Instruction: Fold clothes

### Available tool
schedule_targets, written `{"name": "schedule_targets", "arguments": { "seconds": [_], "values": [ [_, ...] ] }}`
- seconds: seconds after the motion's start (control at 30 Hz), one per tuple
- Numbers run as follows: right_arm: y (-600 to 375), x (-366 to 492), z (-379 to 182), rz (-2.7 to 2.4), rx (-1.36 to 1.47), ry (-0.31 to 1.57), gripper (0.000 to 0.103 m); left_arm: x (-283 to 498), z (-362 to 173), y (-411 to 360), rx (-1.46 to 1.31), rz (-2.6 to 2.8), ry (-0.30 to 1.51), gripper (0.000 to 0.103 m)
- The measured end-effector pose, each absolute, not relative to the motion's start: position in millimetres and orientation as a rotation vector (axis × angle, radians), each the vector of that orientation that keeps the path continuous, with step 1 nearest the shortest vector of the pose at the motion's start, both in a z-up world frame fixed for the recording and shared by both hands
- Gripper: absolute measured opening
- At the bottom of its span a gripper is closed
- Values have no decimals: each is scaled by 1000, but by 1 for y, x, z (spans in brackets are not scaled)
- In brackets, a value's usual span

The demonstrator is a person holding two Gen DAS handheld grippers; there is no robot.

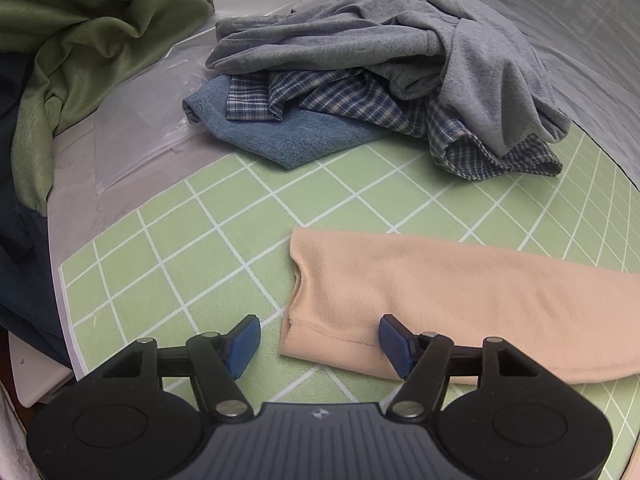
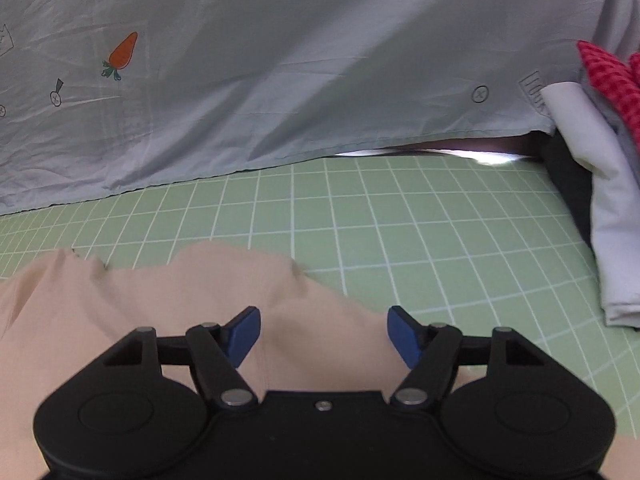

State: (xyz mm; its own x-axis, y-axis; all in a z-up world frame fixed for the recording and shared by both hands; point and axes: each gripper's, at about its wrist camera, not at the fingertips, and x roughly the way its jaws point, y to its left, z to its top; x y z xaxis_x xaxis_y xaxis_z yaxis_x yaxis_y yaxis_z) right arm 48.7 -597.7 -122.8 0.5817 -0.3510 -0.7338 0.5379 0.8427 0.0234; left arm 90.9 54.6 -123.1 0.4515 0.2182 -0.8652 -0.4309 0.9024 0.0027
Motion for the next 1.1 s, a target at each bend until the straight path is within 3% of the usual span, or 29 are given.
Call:
{"name": "schedule_targets", "arguments": {
  "seconds": [0.03, 0.1, 0.13, 0.17, 0.2, 0.4, 0.47, 0.5, 0.57, 0.63, 0.67, 0.73, 0.8, 0.9, 1.1],
  "values": [
    [-602, 57, -126, -516, 260, 803, 71, 92, -123, 54, -231, 410, 1030, 69],
    [-609, 69, -135, -480, 281, 831, 55, 92, -124, 55, -233, 417, 1030, 72],
    [-610, 74, -140, -459, 282, 857, 30, 91, -124, 55, -232, 417, 1027, 73],
    [-610, 78, -144, -439, 282, 884, 13, 91, -124, 55, -231, 418, 1023, 74],
    [-608, 80, -146, -449, 231, 884, 6, 90, -124, 55, -230, 418, 1020, 74],
    [-629, 80, -149, -511, 302, 833, 3, 89, -125, 56, -227, 416, 1011, 76],
    [-635, 80, -150, -550, 342, 820, 10, 90, -125, 56, -230, 417, 1013, 77],
    [-633, 80, -148, -586, 344, 824, 19, 90, -125, 57, -232, 418, 1014, 77],
    [-626, 75, -142, -638, 335, 822, 56, 90, -125, 56, -233, 423, 1012, 77],
    [-614, 62, -133, -657, 312, 801, 77, 89, -125, 56, -233, 420, 1004, 75],
    [-604, 53, -128, -655, 293, 792, 80, 88, -125, 55, -232, 414, 999, 72],
    [-583, 33, -119, -649, 257, 782, 80, 87, -122, 51, -225, 375, 983, 53],
    [-563, 9, -112, -646, 223, 781, 80, 87, -119, 45, -238, 316, 975, 14],
    [-540, -32, -110, -690, 206, 796, 80, 82, -108, 2, -244, 162, 972, 4],
    [-519, -113, -116, -812, 281, 836, 80, 70, -86, -86, -252, -144, 956, 4]
  ]
}}
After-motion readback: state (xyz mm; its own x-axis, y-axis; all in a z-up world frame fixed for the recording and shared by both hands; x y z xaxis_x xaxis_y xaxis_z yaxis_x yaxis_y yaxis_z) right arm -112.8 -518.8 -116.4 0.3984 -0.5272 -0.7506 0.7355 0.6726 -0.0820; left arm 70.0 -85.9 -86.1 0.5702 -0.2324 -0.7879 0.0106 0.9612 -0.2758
